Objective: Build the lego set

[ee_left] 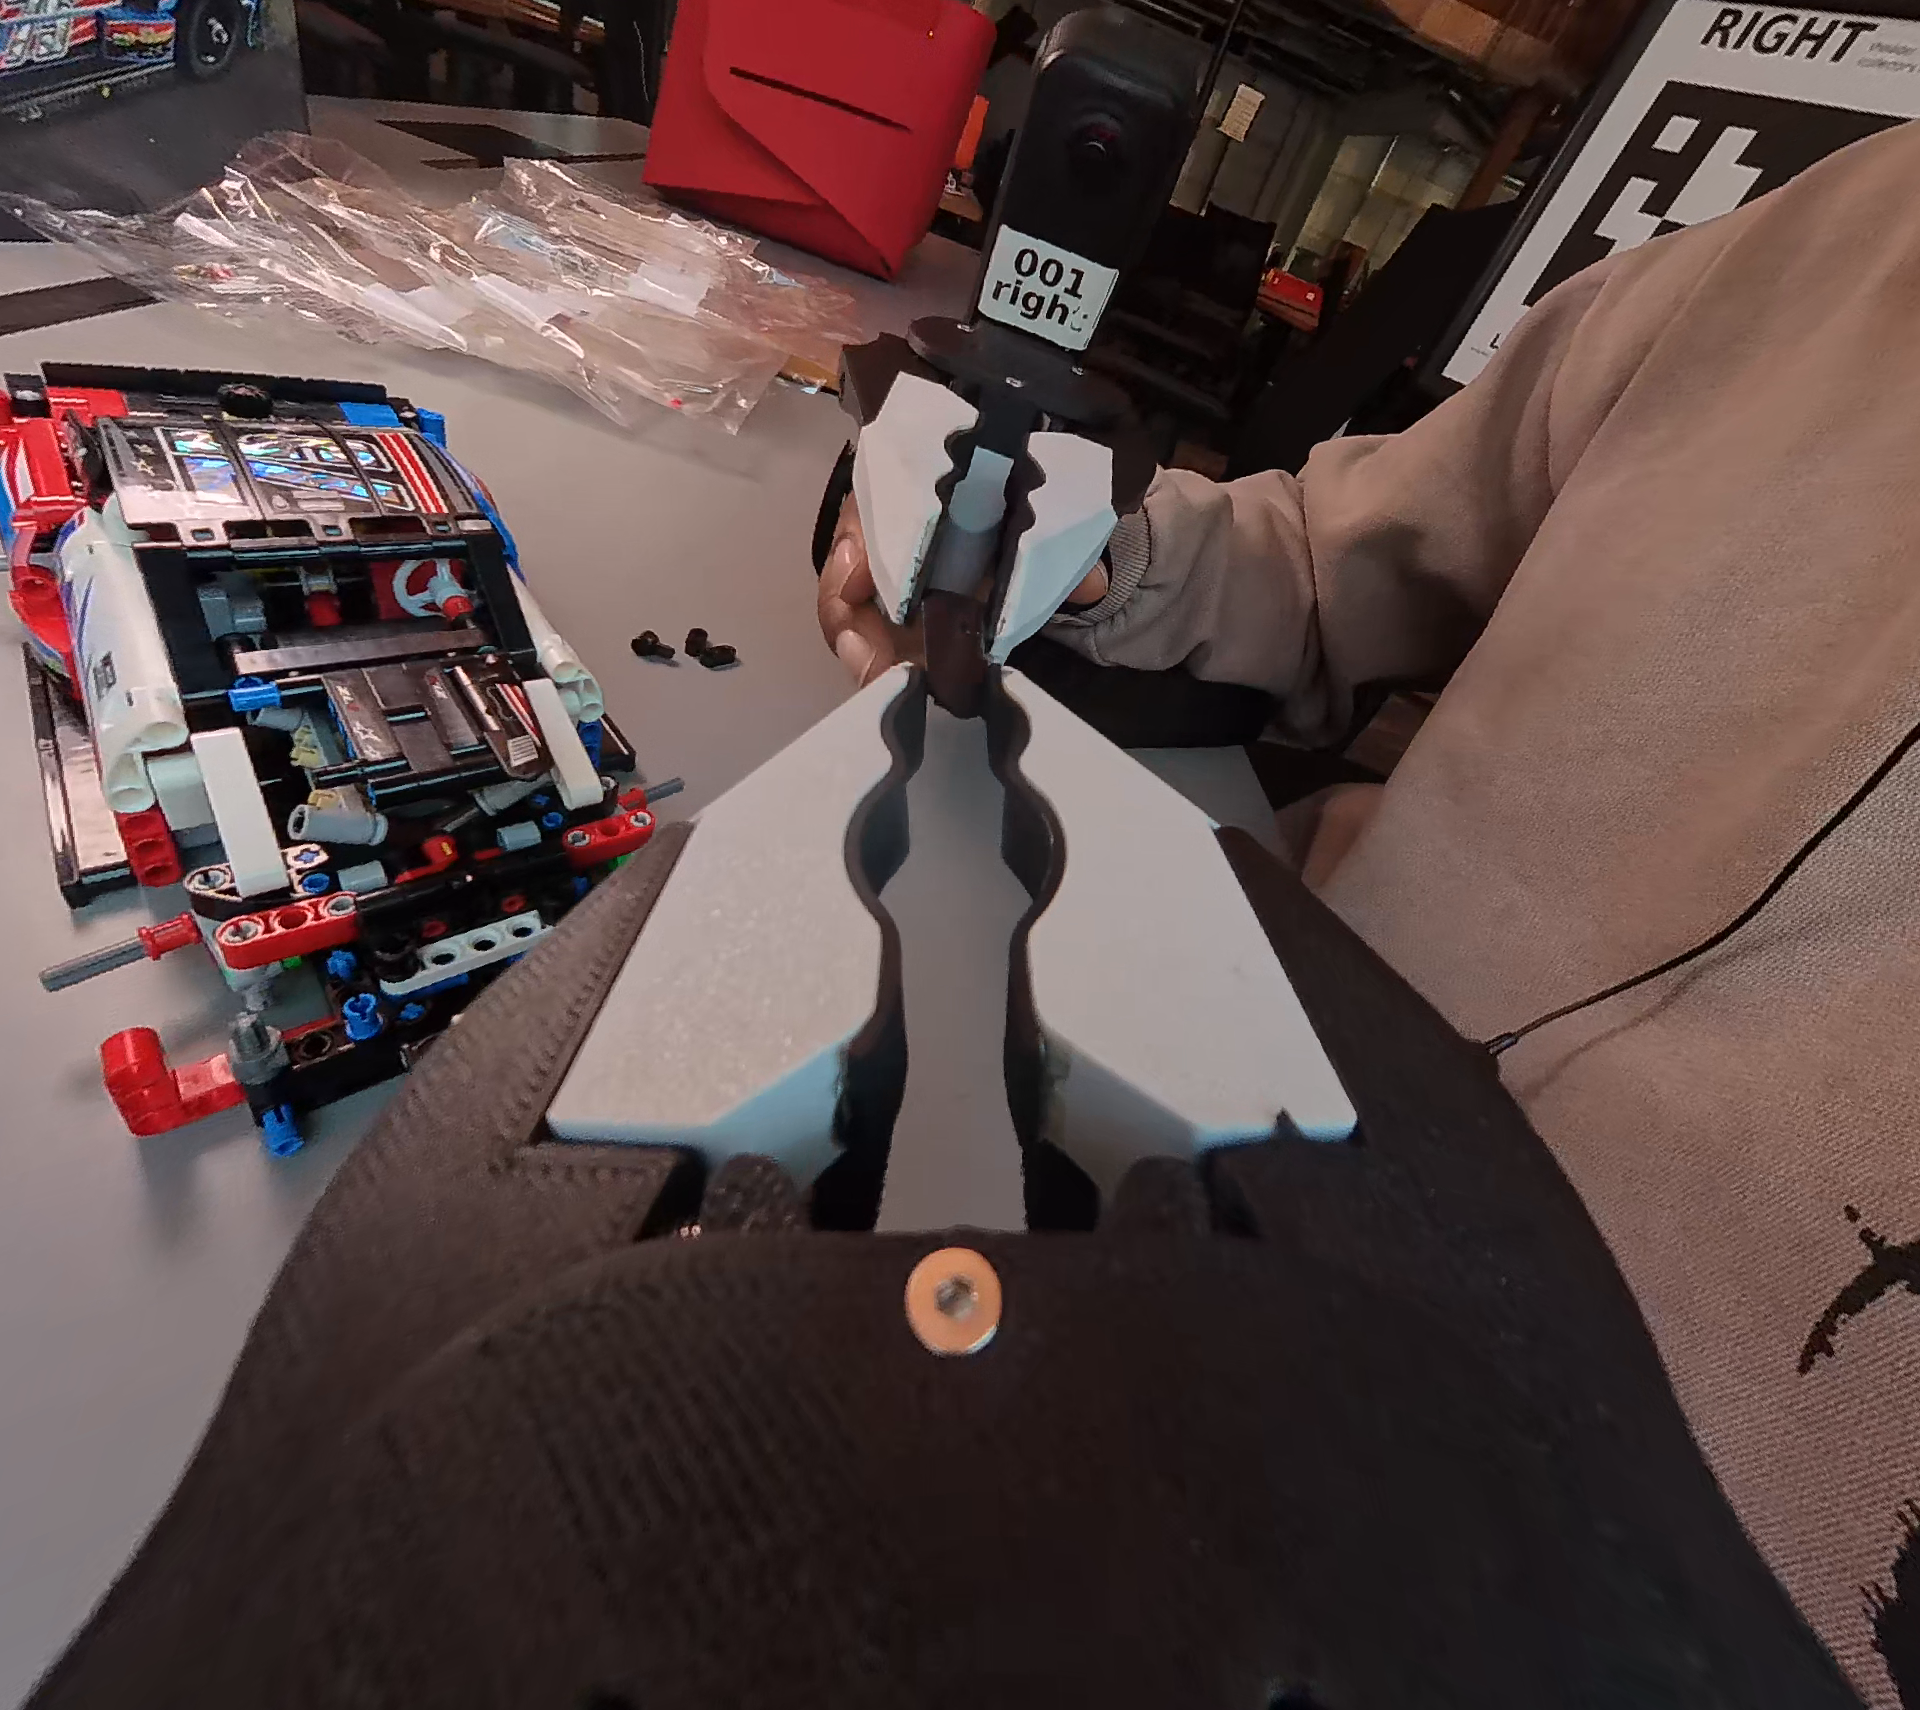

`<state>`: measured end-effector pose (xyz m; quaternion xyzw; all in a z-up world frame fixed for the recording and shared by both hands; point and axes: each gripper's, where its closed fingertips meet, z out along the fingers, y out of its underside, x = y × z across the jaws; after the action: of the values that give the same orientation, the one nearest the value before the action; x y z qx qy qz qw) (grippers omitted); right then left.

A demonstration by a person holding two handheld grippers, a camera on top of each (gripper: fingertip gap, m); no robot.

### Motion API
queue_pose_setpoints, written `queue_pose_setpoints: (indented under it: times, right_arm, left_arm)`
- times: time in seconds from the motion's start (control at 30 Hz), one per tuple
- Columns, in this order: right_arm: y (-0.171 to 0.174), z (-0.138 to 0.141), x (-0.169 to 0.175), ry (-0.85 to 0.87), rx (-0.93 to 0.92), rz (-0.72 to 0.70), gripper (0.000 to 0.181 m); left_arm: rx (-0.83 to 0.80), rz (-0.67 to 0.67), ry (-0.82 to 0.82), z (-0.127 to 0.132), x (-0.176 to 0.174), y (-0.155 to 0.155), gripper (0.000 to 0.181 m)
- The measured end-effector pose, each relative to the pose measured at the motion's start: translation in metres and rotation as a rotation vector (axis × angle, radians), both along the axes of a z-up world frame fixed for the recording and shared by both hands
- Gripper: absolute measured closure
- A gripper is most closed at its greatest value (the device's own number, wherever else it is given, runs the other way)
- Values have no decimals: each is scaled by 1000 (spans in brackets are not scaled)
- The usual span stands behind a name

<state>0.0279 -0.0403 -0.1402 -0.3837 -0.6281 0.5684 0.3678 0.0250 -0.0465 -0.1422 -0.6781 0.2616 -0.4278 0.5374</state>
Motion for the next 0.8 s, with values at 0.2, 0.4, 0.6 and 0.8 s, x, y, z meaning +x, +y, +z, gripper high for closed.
queue_pose_setpoints:
  times: [0.2, 0.4, 0.6, 0.8]
  right_arm:
    - [1, -1, -1, -6, -5, -5, 168]
    - [1, -1, -1, -8, -11, -7, 168]
    - [2, -2, -2, -29, -48, -2, 168]
    - [1, -3, -2, -33, -52, 2, 168]
  left_arm:
    - [23, 13, 33, 0, -1, 1, 172]
    - [62, 28, 66, 0, -1, 1, 172]
    - [144, 80, 146, 0, 0, 3, 170]
    - [163, 83, 184, -1, 0, 2, 172]
